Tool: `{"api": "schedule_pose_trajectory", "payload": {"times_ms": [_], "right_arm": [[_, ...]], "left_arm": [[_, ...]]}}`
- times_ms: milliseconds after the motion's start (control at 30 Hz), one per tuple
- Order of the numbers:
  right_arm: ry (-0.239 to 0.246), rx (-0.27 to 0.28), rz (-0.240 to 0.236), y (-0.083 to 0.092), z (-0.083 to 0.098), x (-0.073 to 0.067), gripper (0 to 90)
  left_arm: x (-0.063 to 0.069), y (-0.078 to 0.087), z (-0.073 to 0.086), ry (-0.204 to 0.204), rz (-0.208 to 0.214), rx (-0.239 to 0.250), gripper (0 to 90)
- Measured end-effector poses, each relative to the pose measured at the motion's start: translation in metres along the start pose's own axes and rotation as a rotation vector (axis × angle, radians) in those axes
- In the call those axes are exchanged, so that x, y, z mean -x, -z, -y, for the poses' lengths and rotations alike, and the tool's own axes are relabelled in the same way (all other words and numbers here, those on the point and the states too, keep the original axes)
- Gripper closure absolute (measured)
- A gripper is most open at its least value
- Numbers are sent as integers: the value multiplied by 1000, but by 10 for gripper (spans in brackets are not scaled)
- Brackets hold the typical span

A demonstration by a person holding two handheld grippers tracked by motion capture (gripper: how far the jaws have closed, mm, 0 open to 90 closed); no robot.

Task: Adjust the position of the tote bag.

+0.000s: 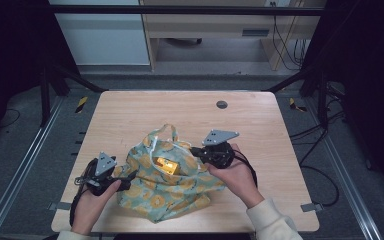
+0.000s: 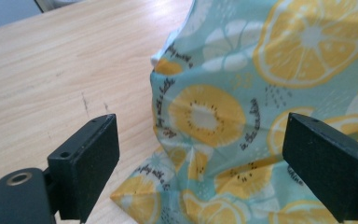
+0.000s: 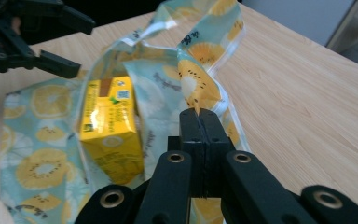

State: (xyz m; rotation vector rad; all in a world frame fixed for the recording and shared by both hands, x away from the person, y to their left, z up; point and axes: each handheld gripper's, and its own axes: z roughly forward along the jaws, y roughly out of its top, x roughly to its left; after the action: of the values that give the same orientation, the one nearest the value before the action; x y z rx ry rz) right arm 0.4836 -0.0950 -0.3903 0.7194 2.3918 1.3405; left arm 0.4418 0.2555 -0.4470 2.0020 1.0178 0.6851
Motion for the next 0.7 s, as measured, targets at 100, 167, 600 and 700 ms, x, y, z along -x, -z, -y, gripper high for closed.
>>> {"api": "schedule_pose_trajectory", "payload": {"times_ms": [100, 167, 600, 700], "right_arm": [[5, 15, -24, 2, 1, -7, 900], [7, 28, -36, 3, 3, -11, 900], [16, 67, -33, 23, 5, -20, 900], [16, 78, -30, 27, 2, -19, 900]], "left_arm": [[5, 1, -10, -22, 26, -5, 125], [9, 2, -18, -41, 32, 2, 123], [16, -3, -77, -101, 83, -3, 126], [16, -10, -92, -123, 90, -16, 123]]}}
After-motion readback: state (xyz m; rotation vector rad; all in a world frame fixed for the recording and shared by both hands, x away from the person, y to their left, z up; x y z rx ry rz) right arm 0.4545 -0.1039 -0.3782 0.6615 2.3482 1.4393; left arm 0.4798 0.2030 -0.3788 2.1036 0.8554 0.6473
